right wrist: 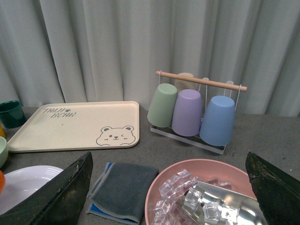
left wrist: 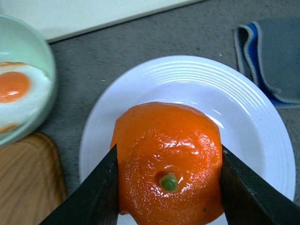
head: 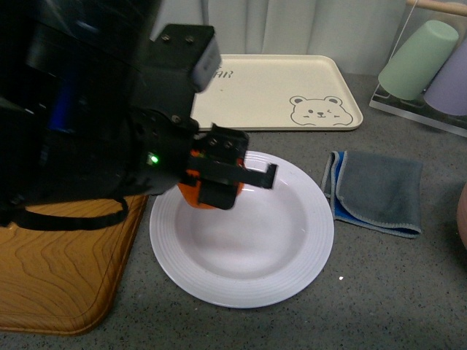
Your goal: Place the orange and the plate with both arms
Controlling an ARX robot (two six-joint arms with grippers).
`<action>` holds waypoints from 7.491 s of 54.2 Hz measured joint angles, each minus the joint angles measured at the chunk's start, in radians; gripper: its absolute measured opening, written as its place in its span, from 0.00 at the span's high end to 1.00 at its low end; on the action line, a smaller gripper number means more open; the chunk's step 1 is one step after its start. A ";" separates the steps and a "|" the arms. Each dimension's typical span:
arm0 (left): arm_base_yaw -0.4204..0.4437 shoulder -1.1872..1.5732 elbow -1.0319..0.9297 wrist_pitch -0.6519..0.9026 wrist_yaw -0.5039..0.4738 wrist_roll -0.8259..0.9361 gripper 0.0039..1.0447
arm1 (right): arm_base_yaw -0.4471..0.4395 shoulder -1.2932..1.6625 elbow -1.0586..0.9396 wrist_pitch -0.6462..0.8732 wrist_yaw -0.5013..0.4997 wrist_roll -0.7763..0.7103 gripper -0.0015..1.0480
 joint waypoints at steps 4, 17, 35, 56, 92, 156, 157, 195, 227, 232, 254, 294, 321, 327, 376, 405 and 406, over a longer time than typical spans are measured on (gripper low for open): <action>-0.023 0.045 0.024 0.012 -0.013 0.001 0.54 | 0.000 0.000 0.000 0.000 0.000 0.000 0.09; -0.031 0.161 0.114 0.005 -0.049 0.011 0.54 | 0.000 0.000 0.000 0.000 0.000 0.000 0.09; -0.047 0.235 0.139 -0.018 -0.048 0.004 0.54 | 0.000 0.000 0.000 0.000 0.000 0.000 0.09; -0.035 0.180 0.106 -0.021 -0.055 -0.003 0.07 | 0.000 0.000 0.000 0.000 0.000 0.000 0.09; 0.224 -0.283 -0.550 0.915 -0.234 0.120 0.91 | 0.000 0.000 0.000 0.000 0.000 0.000 0.09; 0.524 -1.340 -0.731 0.080 0.060 0.126 0.97 | 0.000 0.000 0.000 0.000 0.000 0.000 0.09; 0.524 -1.350 -0.731 0.071 0.060 0.126 0.97 | 0.000 0.000 0.000 0.000 0.000 0.000 0.09; 0.524 -1.611 -0.731 -0.185 0.060 0.126 0.97 | 0.000 0.000 0.000 0.000 0.000 0.000 0.09; 0.524 -1.803 -0.731 -0.383 0.061 0.126 0.63 | 0.025 0.029 0.027 -0.084 0.063 -0.063 0.09; 0.524 -1.803 -0.731 -0.383 0.061 0.126 0.48 | 0.061 0.126 0.057 -0.148 0.040 -0.098 0.09; 0.524 -1.803 -0.731 -0.383 0.061 0.129 0.06 | 0.283 1.233 0.246 0.403 -0.179 0.320 0.09; 0.524 -1.803 -0.731 -0.383 0.061 0.129 0.06 | 0.237 2.005 0.680 0.397 -0.507 0.615 0.09; 0.524 -1.803 -0.731 -0.383 0.061 0.129 0.06 | 0.260 2.111 0.758 0.386 -0.518 0.792 0.38; 0.524 -1.803 -0.731 -0.383 0.061 0.129 0.06 | 0.260 2.117 0.774 0.334 -0.504 0.792 0.53; 0.524 -1.803 -0.731 -0.384 0.061 0.129 0.06 | 0.173 2.066 0.718 0.841 -0.637 0.955 0.97; 0.524 -1.803 -0.731 -0.384 0.061 0.129 0.06 | 0.151 2.431 1.378 0.539 -0.570 1.163 0.97; 0.524 -1.803 -0.731 -0.384 0.061 0.129 0.06 | 0.152 2.439 1.392 0.530 -0.568 1.163 0.97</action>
